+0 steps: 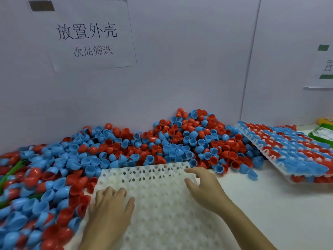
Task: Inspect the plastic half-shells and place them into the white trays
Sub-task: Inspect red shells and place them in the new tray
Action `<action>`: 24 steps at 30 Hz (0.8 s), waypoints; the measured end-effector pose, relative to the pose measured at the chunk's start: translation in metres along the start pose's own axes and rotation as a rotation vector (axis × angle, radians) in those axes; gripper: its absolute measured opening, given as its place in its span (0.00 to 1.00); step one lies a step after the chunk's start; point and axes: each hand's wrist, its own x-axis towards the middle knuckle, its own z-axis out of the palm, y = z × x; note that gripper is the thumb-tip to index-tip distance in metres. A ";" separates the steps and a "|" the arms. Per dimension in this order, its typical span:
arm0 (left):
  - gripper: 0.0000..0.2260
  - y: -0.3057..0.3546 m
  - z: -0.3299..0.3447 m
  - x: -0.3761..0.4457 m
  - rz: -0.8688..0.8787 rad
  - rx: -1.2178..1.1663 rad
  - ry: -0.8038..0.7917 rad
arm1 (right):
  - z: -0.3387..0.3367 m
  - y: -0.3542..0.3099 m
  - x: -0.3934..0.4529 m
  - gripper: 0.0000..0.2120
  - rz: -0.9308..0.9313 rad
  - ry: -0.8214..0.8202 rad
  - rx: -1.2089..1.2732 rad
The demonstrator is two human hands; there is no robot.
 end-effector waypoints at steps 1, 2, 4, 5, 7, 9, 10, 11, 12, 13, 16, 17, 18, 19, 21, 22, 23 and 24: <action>0.16 0.004 0.001 -0.001 -0.004 0.001 -0.014 | 0.003 -0.003 0.005 0.18 -0.013 -0.038 -0.059; 0.17 0.007 0.001 -0.001 -0.002 0.005 -0.028 | 0.005 -0.003 0.010 0.18 -0.020 -0.063 -0.113; 0.19 0.008 -0.001 -0.001 0.016 0.001 -0.065 | 0.008 0.000 0.015 0.17 -0.032 -0.072 -0.166; 0.19 0.006 -0.003 0.000 0.030 -0.017 -0.080 | 0.010 0.003 0.015 0.16 -0.039 -0.061 -0.158; 0.20 0.003 -0.010 0.003 0.050 -0.054 -0.066 | 0.013 0.010 0.013 0.15 -0.062 -0.023 -0.112; 0.19 0.005 -0.019 0.011 0.078 -0.040 0.011 | 0.014 0.013 0.011 0.13 -0.096 0.019 -0.053; 0.18 0.008 -0.023 0.017 0.104 -0.049 0.048 | 0.013 0.014 0.011 0.12 -0.112 0.037 -0.008; 0.18 0.014 -0.026 0.026 0.140 -0.084 0.073 | 0.013 0.014 0.011 0.11 -0.119 0.054 0.048; 0.17 0.021 -0.028 0.036 0.185 -0.127 0.086 | 0.011 0.014 0.010 0.10 -0.117 0.070 0.109; 0.16 0.030 -0.029 0.047 0.236 -0.159 0.091 | 0.010 0.014 0.009 0.10 -0.108 0.083 0.167; 0.13 0.062 -0.025 0.084 0.396 -0.164 0.097 | 0.006 0.016 0.008 0.10 -0.072 0.115 0.309; 0.12 0.072 -0.022 0.096 0.437 -0.138 0.092 | 0.006 0.017 0.008 0.11 -0.060 0.126 0.349; 0.12 0.081 -0.017 0.107 0.472 -0.093 0.081 | 0.006 0.018 0.008 0.11 -0.048 0.132 0.384; 0.12 0.089 -0.013 0.118 0.503 -0.029 0.067 | 0.006 0.018 0.008 0.11 -0.037 0.136 0.413; 0.15 0.100 -0.004 0.136 0.545 0.115 0.031 | 0.007 0.019 0.008 0.11 -0.024 0.136 0.454; 0.16 0.103 -0.001 0.144 0.555 0.164 0.010 | 0.008 0.020 0.008 0.11 -0.020 0.135 0.468; 0.17 0.105 0.002 0.149 0.559 0.191 -0.009 | 0.008 0.020 0.009 0.11 -0.014 0.135 0.477; 0.16 0.106 0.003 0.155 0.564 0.203 -0.019 | 0.008 0.021 0.009 0.11 -0.009 0.134 0.482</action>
